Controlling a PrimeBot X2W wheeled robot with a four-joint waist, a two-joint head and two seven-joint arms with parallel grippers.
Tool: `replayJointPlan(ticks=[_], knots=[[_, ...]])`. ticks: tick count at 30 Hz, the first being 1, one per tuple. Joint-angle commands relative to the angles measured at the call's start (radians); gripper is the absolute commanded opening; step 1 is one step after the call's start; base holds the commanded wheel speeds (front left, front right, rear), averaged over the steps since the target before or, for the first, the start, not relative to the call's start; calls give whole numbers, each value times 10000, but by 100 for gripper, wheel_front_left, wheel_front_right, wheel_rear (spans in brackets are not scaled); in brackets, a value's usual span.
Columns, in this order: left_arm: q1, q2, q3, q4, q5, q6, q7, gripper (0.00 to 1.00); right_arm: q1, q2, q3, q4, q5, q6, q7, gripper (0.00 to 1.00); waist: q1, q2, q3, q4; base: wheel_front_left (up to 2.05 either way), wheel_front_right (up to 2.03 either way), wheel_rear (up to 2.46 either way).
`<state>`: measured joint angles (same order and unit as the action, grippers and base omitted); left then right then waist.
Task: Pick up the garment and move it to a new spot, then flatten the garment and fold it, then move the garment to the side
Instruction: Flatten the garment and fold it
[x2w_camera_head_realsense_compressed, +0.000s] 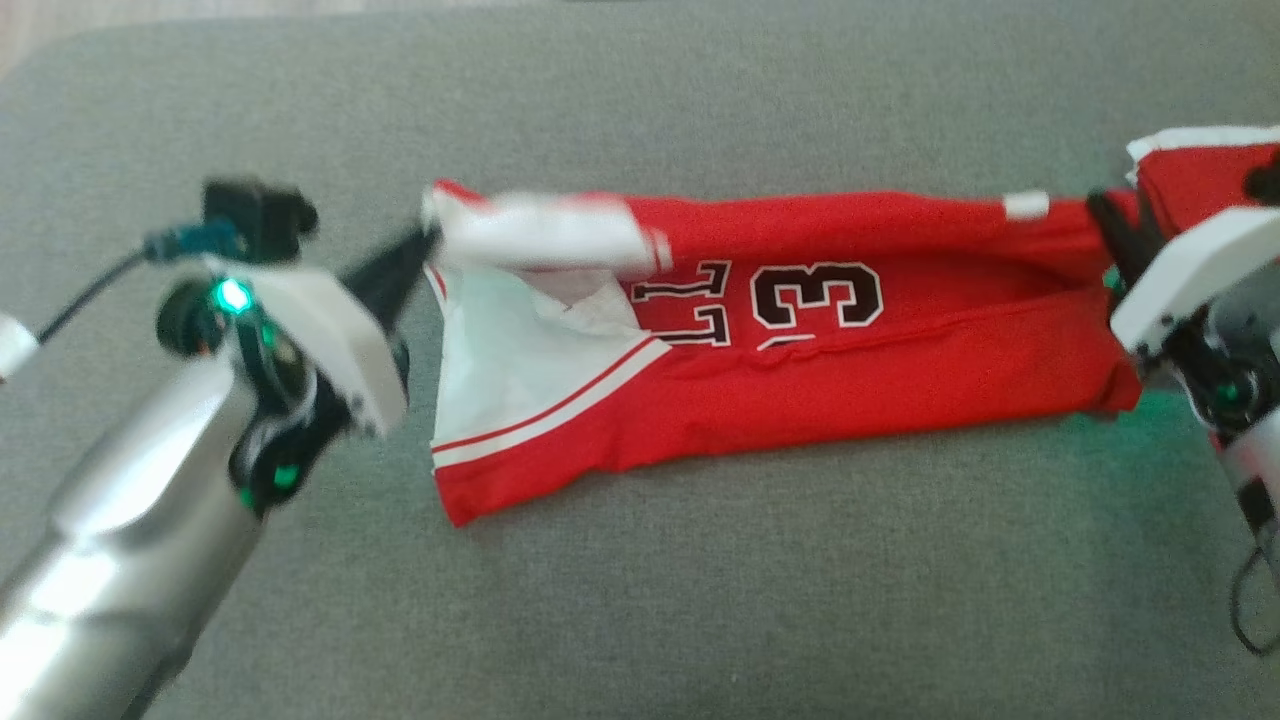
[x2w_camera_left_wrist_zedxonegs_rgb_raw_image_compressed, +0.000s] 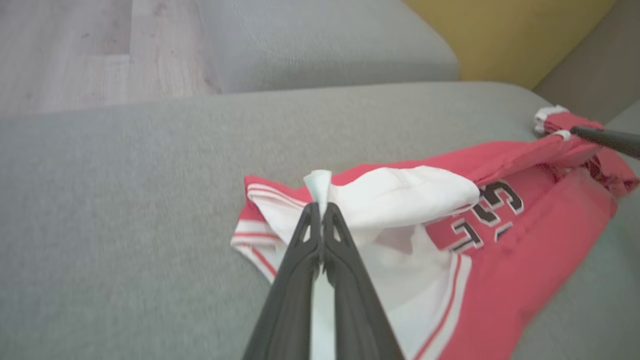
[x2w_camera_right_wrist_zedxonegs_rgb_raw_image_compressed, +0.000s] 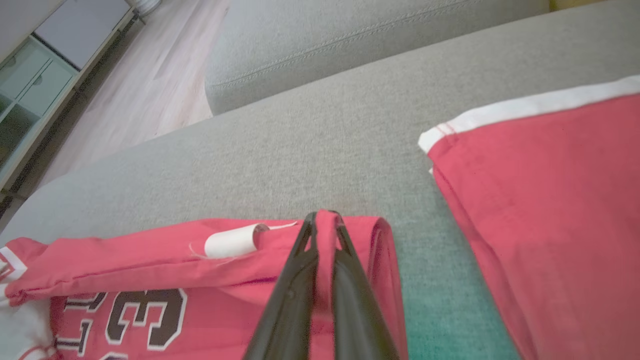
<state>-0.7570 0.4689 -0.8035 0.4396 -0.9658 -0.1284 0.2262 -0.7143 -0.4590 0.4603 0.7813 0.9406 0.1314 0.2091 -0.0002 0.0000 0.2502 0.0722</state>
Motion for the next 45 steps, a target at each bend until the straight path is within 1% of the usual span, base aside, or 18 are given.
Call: replayJointPlan(ticks=[1, 5, 7, 11, 16, 23, 24, 25, 26, 28, 29, 32, 34, 36, 38, 42, 45], knots=[[-179, 682, 315, -534, -172, -20, 255, 0, 145, -351, 143, -375, 173, -7, 178, 0, 2, 0, -207, 122, 0, 0, 0], [522, 1481, -50, -1724, -807, -21, 1370, 0, 593, -818, 471, -704, 428, -7, 895, 0, 2, 0, -493, 194, 0, 0, 0], [800, 1833, -104, -2208, -1079, -21, 1736, 0, 784, -1001, 622, -830, 539, -7, 1274, 0, 2, 0, -620, 202, 0, 0, 0], [1239, 2335, -229, -2951, -1470, 27, 2342, 0, 1020, -1268, 811, -1074, 702, -7, 1840, 0, 2, 0, -770, 180, 0, 0, 0], [1569, 2605, -384, -3623, -1691, 239, 2799, 0, 1226, -1499, 1057, -1180, 616, -7, 2383, 0, 2, 0, -835, 120, 0, 0, 0], [1688, 2707, -713, -3997, -1428, 343, 3080, 0, 1380, -1627, 1032, -1215, 828, -7, 3247, 0, 2, 0, -686, 30, 0, 0, 0], [1716, 2688, -743, -3974, -1390, 386, 3068, 0, 1389, -1607, 957, -1175, 904, -7, 3362, 27, 2, 0, -680, 12, 0, 0, 0], [1740, 2655, -740, -3929, -1337, 470, 3001, 43, 1399, -1561, 855, -1115, 991, -7, 3450, 100, 2, 0, -676, -7, 0, 0, 0], [1758, 2613, -742, -3877, -1258, 548, 2911, 100, 1420, -1500, 801, -1118, 1079, -7, 3576, 100, 2, 0, -677, -22, 0, 0, 0], [1773, 2524, -751, -3741, -1073, 697, 2722, 100, 1440, -1436, 650, -1166, 1191, -7, 3648, 100, 2, 0, -684, -49, 0, 0, 0], [1773, 2524, -751, -3741, -1073, 697, 2722, 100, 1440, -1436, 650, -1166, 1191, -7, 3648, 100, 2, 0, -684, -49, 0, 0, 0], [1715, 2303, -585, -3498, -738, 967, 2083, 100, 1380, -1364, 322, -1272, 1169, -7, 3196, 100, 2, 0, -760, -96, 0, 0, 0], [1674, 2061, -315, -3271, -595, 1238, 1430, 100, 1332, -1281, 81, -1395, 1167, -7, 2756, 100, 2, 0, -852, -124, 0, 0, 0], [1629, 1796, -15, -2974, -449, 1704, 805, 100, 1289, -1166, -220, -1471, 1184, -7, 2260, 100, 2, 0, -974, -136, 0, 0, 0], [1498, 1522, 228, -2806, -182, 2018, 87, 100, 1236, -1021, -441, -1703, 1092, -7, 1660, 100, 2, 0, -1095, -151, 0, 0, 0], [1427, 792, 953, -2660, -179, 2434, -1523, 100, 1173, -669, -810, -2334, 714, -7, 150, 100, 2, 0, -1271, -208, 0, 0, 0], [1638, 159, 1685, -2475, -587, 2704, -2729, 100, 1204, -273, -1122, -2594, -14, -7, -1385, 100, 2, 0, -1424, -242, 0, 0, 0]])
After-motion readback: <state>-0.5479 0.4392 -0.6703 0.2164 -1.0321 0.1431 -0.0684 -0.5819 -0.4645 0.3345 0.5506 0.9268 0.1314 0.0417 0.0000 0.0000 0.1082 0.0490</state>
